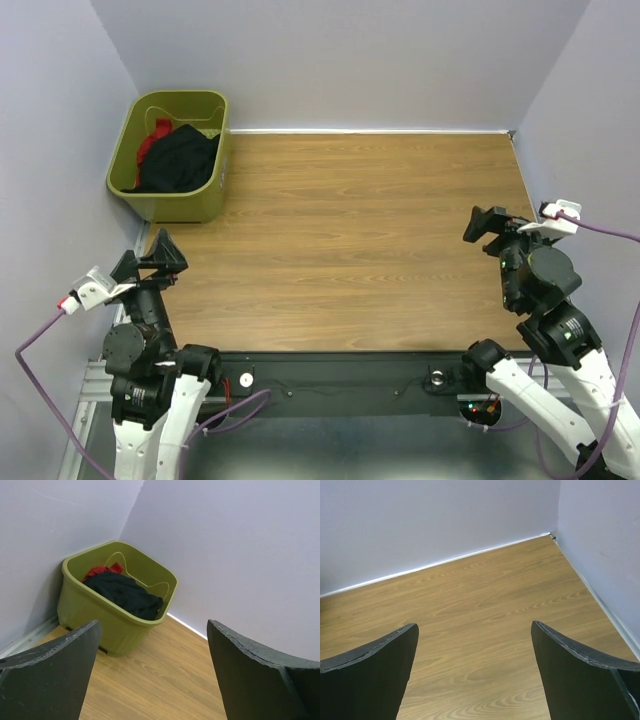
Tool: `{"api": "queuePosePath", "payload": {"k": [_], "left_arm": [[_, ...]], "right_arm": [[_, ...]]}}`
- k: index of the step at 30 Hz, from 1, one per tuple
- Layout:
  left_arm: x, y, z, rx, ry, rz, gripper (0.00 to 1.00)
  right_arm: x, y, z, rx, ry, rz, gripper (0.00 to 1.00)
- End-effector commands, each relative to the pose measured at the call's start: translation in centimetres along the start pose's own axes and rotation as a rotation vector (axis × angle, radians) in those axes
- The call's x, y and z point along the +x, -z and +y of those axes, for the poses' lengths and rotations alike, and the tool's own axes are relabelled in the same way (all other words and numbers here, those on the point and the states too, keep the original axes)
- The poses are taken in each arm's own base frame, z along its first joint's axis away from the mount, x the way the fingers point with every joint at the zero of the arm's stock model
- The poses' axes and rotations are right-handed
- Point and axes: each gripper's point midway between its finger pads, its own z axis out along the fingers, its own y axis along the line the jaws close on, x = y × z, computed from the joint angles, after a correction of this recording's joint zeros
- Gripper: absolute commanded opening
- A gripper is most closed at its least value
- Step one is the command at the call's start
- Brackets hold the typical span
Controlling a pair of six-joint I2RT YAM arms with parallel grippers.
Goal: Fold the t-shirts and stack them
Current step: Grab the tshirt from the pile
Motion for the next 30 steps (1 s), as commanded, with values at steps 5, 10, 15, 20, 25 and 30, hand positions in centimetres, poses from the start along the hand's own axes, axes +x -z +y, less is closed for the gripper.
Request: {"api": "queuePosePath", "payload": {"k": [5, 10, 15, 20, 25, 30], "left_arm": [[-0.1, -1.2, -0.2, -0.021, -0.018, -0.018, 0.99], [0.5, -2.8, -1.3, -0.011, -0.053, 0.011, 0.97], [2.3, -6.5, -3.8, 0.007, -0.171, 0.121, 0.93], [5.9, -12.2, -5.8, -0.057, -0.289, 0.285, 0.89], [8.5, -19.4, -5.0, -0.197, -0.396, 0.413, 0.87], [11.8, -25.0, -2.1, -0.278, -0.389, 0.521, 0.85]], "right_arm": [[0.6, -1.0, 2.5, -0.088, -0.013, -0.003, 1.00], [2.0, -1.6, 3.9, -0.136, -0.001, 0.037, 1.00], [4.4, -1.8, 5.7, -0.221, 0.021, 0.101, 1.00], [7.2, -1.6, 6.7, -0.278, 0.009, 0.172, 1.00], [8.5, -0.7, 7.2, -0.322, -0.042, 0.201, 1.00], [9.2, -0.2, 7.2, -0.347, -0.054, 0.211, 1.00]]}}
